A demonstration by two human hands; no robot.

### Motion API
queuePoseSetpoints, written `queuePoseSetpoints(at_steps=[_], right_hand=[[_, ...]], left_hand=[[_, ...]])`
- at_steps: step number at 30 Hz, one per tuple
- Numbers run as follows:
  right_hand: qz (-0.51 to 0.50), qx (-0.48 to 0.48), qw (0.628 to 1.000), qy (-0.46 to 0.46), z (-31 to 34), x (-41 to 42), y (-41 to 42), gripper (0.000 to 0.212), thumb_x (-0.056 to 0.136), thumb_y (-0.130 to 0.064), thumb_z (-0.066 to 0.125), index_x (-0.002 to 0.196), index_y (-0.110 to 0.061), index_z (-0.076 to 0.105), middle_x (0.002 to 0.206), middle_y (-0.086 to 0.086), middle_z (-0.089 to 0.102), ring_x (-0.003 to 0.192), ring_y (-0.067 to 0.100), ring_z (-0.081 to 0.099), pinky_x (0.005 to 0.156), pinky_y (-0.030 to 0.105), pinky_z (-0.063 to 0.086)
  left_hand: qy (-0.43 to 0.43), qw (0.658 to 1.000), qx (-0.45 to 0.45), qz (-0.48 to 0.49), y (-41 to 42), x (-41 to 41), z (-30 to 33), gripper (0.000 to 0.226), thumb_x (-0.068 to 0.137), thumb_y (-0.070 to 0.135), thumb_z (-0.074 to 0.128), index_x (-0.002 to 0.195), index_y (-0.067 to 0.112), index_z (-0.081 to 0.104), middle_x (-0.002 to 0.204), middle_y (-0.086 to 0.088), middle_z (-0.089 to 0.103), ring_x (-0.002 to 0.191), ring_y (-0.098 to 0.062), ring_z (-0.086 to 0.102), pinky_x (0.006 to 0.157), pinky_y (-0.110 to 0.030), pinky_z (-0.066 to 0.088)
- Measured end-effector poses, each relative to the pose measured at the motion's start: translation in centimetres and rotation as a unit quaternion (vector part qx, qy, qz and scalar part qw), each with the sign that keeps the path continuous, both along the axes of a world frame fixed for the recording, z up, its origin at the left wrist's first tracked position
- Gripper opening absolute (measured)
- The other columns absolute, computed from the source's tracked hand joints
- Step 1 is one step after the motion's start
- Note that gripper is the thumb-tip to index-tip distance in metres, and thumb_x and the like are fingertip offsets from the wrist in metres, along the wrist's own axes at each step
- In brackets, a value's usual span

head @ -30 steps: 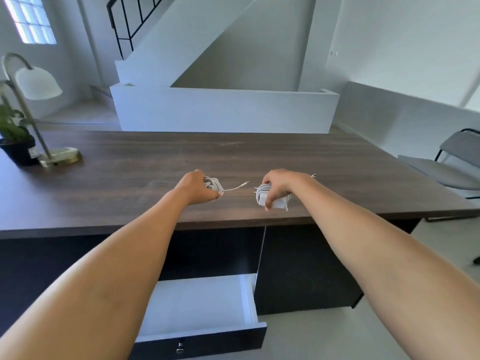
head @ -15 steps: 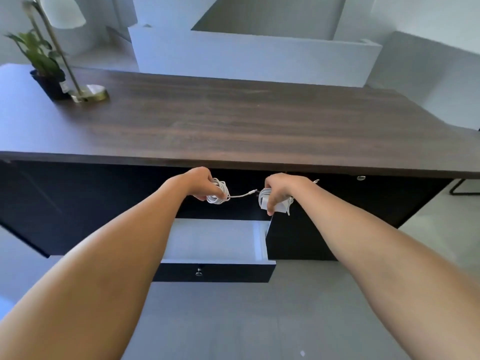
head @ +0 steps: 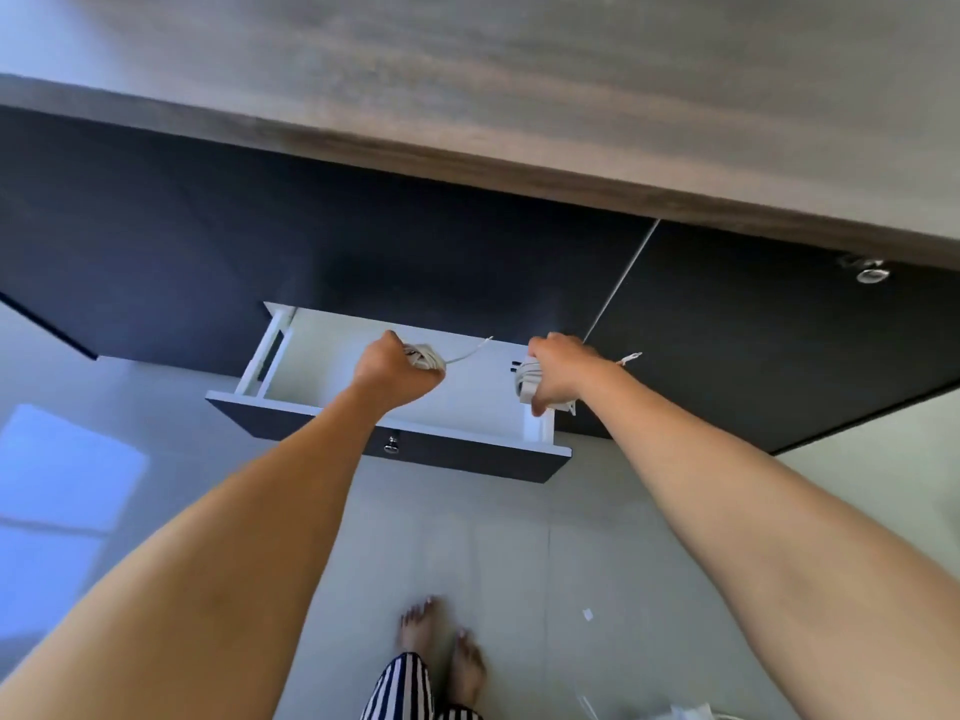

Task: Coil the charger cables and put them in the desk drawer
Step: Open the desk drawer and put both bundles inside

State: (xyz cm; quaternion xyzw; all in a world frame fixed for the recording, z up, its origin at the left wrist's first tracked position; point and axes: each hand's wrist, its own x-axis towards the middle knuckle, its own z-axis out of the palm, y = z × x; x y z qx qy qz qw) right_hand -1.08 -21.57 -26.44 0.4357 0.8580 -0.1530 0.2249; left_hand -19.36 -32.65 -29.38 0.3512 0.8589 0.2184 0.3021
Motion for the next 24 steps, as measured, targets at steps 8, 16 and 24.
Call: queuePoseSetpoints(at_steps=[8, 16, 24], right_hand=[[-0.003, 0.030, 0.999, 0.022, -11.3, -2.2, 2.9, 0.074, 0.068, -0.031, 0.082, 0.128, -0.011, 0.044, 0.131, 0.010, 0.044, 0.124, 0.031, 0.042, 0.090, 0.037, 0.042], [-0.041, 0.079, 0.996, 0.019, -22.1, -4.8, 5.9, 0.074, 0.070, -0.038, 0.080, 0.130, -0.011, 0.046, 0.130, 0.009, 0.045, 0.120, 0.029, 0.045, 0.090, 0.035, 0.042], [-0.253, 0.046, 0.962, 0.093, -28.7, -5.5, 9.3, 0.065, 0.070, -0.049, 0.076, 0.115, -0.011, 0.050, 0.113, 0.007, 0.055, 0.097, 0.026, 0.060, 0.066, 0.030, 0.045]], left_hand=[[-0.025, 0.991, 0.020, 0.133, 3.0, -1.2, -10.9, 0.038, 0.067, 0.032, 0.070, 0.080, 0.010, 0.042, 0.073, 0.006, 0.042, 0.062, -0.020, 0.038, 0.056, -0.023, 0.033], [-0.070, 0.988, 0.019, 0.140, 5.6, -2.8, -19.6, 0.050, 0.069, 0.032, 0.071, 0.102, 0.009, 0.041, 0.085, 0.000, 0.052, 0.077, -0.020, 0.054, 0.060, -0.025, 0.039], [-0.124, 0.986, -0.015, 0.112, 9.1, -3.6, -25.7, 0.033, 0.057, 0.032, 0.063, 0.077, 0.006, 0.071, 0.066, 0.001, 0.061, 0.058, -0.017, 0.054, 0.052, -0.018, 0.041]])
